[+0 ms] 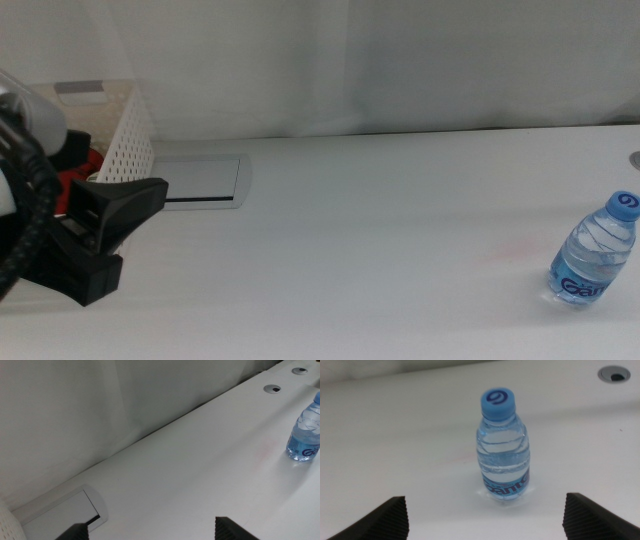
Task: Use arms to grab the bottles and put them into the dustbin to the left of the table.
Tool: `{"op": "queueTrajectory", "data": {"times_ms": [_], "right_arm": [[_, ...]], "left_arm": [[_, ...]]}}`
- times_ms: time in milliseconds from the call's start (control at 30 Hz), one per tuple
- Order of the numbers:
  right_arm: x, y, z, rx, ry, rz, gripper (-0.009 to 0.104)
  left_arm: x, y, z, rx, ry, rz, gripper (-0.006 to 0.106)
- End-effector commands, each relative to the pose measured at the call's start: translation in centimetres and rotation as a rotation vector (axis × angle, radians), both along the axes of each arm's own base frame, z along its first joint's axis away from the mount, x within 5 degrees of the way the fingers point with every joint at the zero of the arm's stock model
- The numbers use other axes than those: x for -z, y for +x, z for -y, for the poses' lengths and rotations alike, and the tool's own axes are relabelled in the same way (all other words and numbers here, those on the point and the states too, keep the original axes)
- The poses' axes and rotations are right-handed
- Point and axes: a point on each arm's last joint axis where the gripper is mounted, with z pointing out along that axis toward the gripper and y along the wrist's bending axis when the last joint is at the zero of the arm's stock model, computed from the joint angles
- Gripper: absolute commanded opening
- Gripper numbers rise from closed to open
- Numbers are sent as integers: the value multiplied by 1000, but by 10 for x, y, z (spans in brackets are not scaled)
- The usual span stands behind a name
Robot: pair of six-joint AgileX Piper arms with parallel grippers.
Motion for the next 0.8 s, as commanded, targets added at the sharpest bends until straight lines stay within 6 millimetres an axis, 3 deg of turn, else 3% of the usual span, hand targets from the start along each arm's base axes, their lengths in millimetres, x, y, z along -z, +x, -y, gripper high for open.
{"op": "queueTrajectory", "data": {"times_ms": [0,533,767], "right_arm": [[6,6,1,8,-12,11,84],[44,40,2,64,38,-107,84],[61,56,3,53,-21,-187,83]], "left_arm": [[1,0,2,11,-15,13,69],[0,0,3,16,-24,30,69],[0,0,3,16,-25,32,69]]}}
